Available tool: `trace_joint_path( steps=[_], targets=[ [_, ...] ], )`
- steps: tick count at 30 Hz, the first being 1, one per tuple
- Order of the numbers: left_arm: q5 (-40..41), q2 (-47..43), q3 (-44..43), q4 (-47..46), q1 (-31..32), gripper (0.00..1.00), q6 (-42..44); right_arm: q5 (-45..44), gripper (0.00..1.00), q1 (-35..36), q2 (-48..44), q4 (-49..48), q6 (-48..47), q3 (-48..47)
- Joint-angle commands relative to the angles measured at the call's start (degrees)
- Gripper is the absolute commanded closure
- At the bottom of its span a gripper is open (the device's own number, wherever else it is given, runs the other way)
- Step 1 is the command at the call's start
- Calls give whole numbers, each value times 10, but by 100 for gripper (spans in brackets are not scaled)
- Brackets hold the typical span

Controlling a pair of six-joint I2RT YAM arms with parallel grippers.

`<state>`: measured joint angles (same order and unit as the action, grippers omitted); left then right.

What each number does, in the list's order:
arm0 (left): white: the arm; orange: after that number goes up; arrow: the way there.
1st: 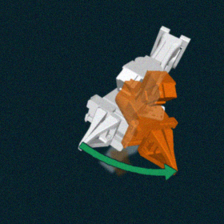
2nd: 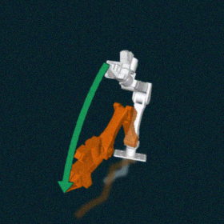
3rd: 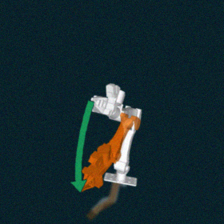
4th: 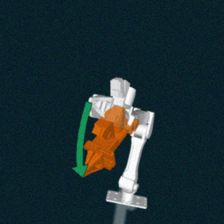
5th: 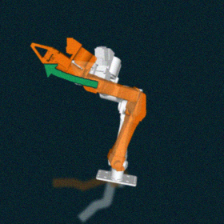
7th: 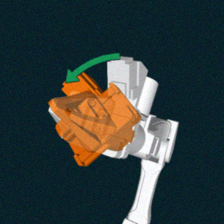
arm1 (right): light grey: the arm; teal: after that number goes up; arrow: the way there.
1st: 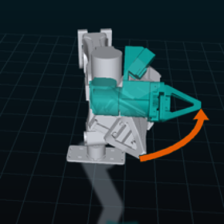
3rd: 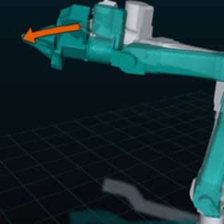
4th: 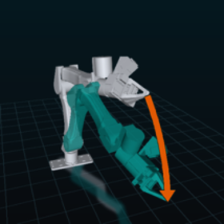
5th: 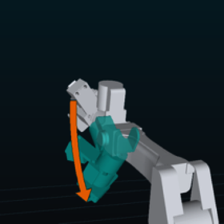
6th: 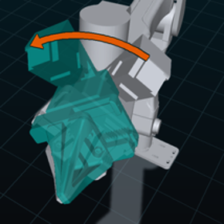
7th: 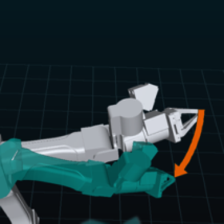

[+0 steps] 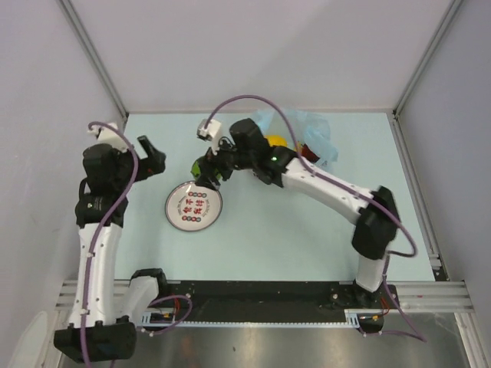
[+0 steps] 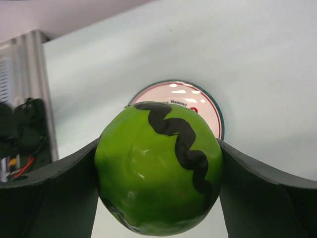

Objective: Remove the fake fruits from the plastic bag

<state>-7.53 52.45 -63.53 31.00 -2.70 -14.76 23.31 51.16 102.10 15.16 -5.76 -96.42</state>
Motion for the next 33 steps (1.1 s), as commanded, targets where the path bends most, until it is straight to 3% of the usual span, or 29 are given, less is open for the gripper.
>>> trace_joint_path(
  steps=[1, 2, 5, 9, 16, 19, 25, 29, 33],
  targets=[
    [-6, 3, 108, 69, -84, 5, -96, -69, 55, -6, 111, 7, 71, -82],
    [-16, 10, 126, 53, -83, 12, -97, -83, 55, -7, 122, 5, 73, -90],
    [-13, 61, 178, -7, -84, 18, -101, -71, 55, -10, 130, 5, 59, -108],
    [-5, 162, 165, -21, -113, 18, -95, -46, 55, -28, 125, 32, 72, -121],
    [-51, 335, 112, -53, -114, 17, -75, -31, 55, -64, 75, 6, 102, -27],
    [-101, 398, 77, -58, -105, 38, -54, -22, 55, -73, 59, 9, 107, 0],
    [-109, 420, 86, -58, -46, 62, -39, -26, 55, -102, 35, 5, 106, 34],
    [-134, 387, 122, -84, 21, 74, -56, -26, 55, -114, 22, 11, 102, 58],
    [-165, 384, 134, -96, 106, 75, -83, -26, 56, -113, 5, 24, 95, 87]
  ],
)
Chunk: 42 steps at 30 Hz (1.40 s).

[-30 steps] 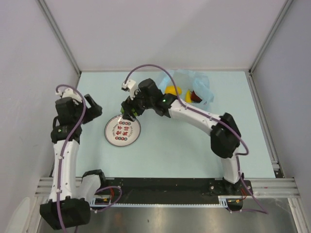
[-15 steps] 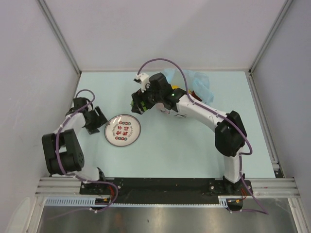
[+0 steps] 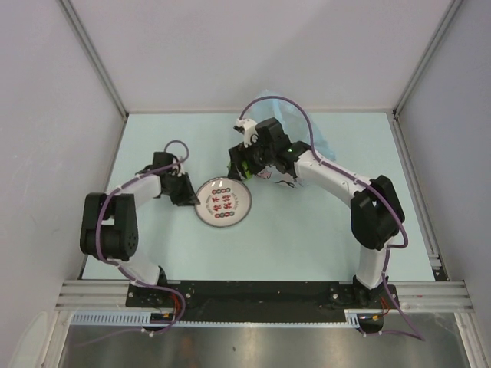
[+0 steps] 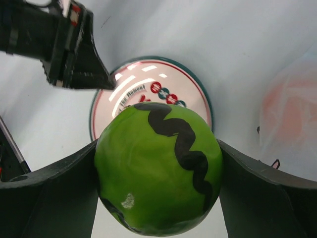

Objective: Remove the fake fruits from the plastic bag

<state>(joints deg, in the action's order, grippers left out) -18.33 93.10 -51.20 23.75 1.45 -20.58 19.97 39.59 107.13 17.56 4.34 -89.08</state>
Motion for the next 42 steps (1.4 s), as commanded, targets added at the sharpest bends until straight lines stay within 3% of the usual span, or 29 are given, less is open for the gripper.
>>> trace_joint_path(
  steps=[1, 5, 6, 7, 10, 16, 26, 31, 32, 33, 39, 42],
  targets=[
    [-63, -15, 10, -22, 74, 75, -25, 9, 56, 4, -51, 4, -9, 22],
    [-95, -14, 12, -13, 90, 69, -34, 2, 56, 10, -58, 8, -25, 43],
    [-79, -20, 8, -7, 87, 64, -32, 2, 56, 12, -57, 8, -28, 45],
    [-70, -27, 7, -3, 82, 49, -32, -1, 56, 14, -55, 7, -30, 46],
    [-74, -74, 10, 3, 42, 28, -47, -15, 57, 20, -42, 4, -42, 48],
    [-109, -150, 5, -3, -13, 13, -31, -53, 57, 43, 28, -37, -83, 37],
    [-94, -243, 17, -9, -44, 12, -16, -67, 55, 66, 134, -26, -92, -32],
    [-94, -267, 37, -18, -46, 12, -17, -6, 51, 74, 139, -28, -86, -25],
    [-94, -273, 39, -18, -47, 12, -16, -2, 48, 78, 140, -30, -86, -21],
    [-94, -275, 42, -18, -48, 12, -15, 2, 38, 80, 141, -30, -87, -18],
    [-104, -267, 27, -17, -47, 11, -17, 28, 0, 94, 136, -17, -84, -33],
    [-92, -258, -6, -12, -46, 11, -17, 44, 0, 90, 89, 3, -101, -38]
  ],
)
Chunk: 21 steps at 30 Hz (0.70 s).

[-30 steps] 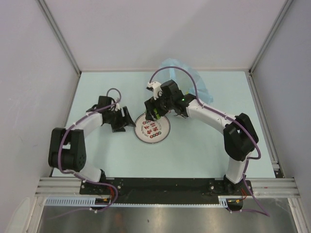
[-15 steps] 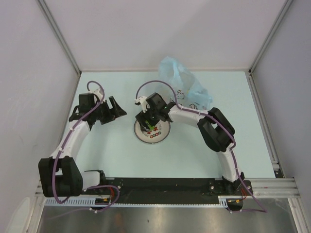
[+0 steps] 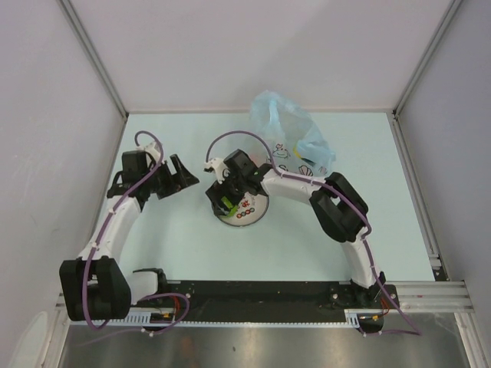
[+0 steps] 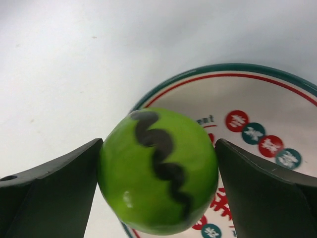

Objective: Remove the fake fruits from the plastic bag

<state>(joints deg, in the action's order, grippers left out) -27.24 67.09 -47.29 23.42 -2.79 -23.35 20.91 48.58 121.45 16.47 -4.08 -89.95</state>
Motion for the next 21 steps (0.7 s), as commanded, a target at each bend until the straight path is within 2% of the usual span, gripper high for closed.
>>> trace_joint_path(
  steps=[1, 5, 9, 12, 13, 15, 16, 18, 19, 21],
  targets=[
    [11, 3, -54, -8, -5, 11, 15, 40, 1, -3, -74, 20, -24, -29],
    [-4, 10, -118, -28, -5, 9, 24, 83, 0, -25, -181, 84, -22, -36],
    [-54, 15, -165, -90, 8, 8, 23, 69, 0, -53, -321, 106, -2, -41],
    [-86, 48, -247, -95, 68, 8, 54, 18, 3, -98, -378, 90, 28, -32],
    [-93, 57, -270, -92, 110, 8, 87, 9, 4, -116, -410, 88, 27, -24],
    [-92, 95, -341, -73, 152, 8, 124, -2, 7, -158, -439, 69, 47, -3],
    [-95, 110, -366, -66, 185, 8, 142, -2, 7, -214, -457, 52, 63, 11],
    [-105, 167, -443, -41, 212, 8, 147, 10, 14, -268, -469, 36, 100, 55],
    [-105, 190, -466, -31, 239, 8, 149, 3, 17, -294, -474, 28, 91, 71],
    [-98, 244, -519, -24, 263, 8, 146, -30, 21, -300, -473, 41, 43, 100]
  ],
)
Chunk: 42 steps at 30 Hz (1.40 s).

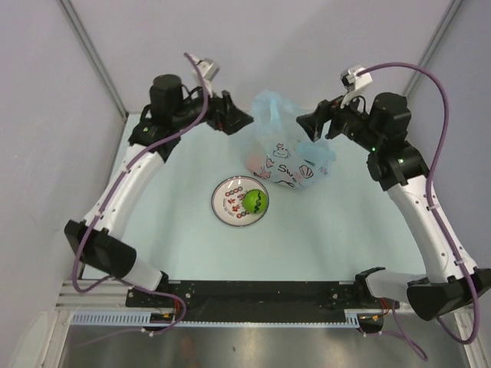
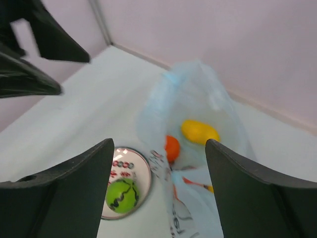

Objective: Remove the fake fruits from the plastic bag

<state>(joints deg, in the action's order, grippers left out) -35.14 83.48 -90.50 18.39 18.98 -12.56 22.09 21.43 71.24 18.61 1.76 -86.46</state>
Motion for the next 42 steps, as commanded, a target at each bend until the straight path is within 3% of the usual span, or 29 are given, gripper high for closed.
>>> trace_joint_path(
  steps=[1, 4, 5, 9, 10, 11, 13, 14, 15, 17, 21, 23, 26, 27, 28, 30, 31, 36, 39, 42],
  targets=[
    [-13, 94, -95, 19, 64, 8, 24, -56, 21, -30, 33, 21, -38, 74],
    [24, 156, -156, 13, 100, 7, 2, -147, 17, -37, 64, 31, -45, 88],
    [26, 171, -167, 14, 109, 7, 3, -143, 13, -43, 71, 32, -42, 89],
    [94, 239, -228, 30, 140, 8, -17, -122, 13, -55, 77, 47, -62, 110],
    [160, 266, -238, 36, 145, 9, -20, -144, 15, -53, 84, 47, -71, 115],
    [188, 275, -252, 43, 149, 17, -21, -154, 18, -59, 90, 48, -68, 117],
    [213, 289, -254, 44, 149, 47, -12, -149, 33, -76, 101, 49, -57, 121],
    [221, 292, -254, 47, 149, 81, -7, -150, 57, -85, 100, 46, -56, 125],
    [219, 289, -251, 52, 149, 92, 4, -151, 70, -109, 98, 42, -55, 129],
    [188, 261, -217, 52, 147, 100, 18, -151, 100, -143, 94, 47, -41, 135],
    [105, 166, -100, 43, 144, 100, 64, -145, 100, -241, 67, 108, -39, 153],
    [83, 109, -15, 29, 144, 100, 75, -146, 100, -249, 44, 135, -67, 165],
    [87, 73, 55, 18, 153, 100, 110, -73, 97, -249, -1, 138, -96, 167],
    [88, 72, 63, 21, 158, 100, 112, -3, 91, -247, -14, 121, -95, 166],
    [87, 73, 68, 22, 162, 100, 114, 17, 75, -230, -40, 101, -88, 166],
    [96, 77, 68, 24, 172, 100, 119, 35, 65, -186, -56, 22, -71, 166],
    [102, 77, 67, 26, 175, 100, 121, 34, 62, -130, -59, -2, -73, 165],
    [119, 75, 68, 42, 177, 100, 141, 18, 64, -13, 2, -76, -90, 161],
    [129, 59, 88, 41, 177, 100, 135, 21, 71, 8, 84, -72, -88, 166],
    [145, 40, 110, 43, 177, 100, 132, -35, 76, 6, 176, -56, -74, 168]
  ],
)
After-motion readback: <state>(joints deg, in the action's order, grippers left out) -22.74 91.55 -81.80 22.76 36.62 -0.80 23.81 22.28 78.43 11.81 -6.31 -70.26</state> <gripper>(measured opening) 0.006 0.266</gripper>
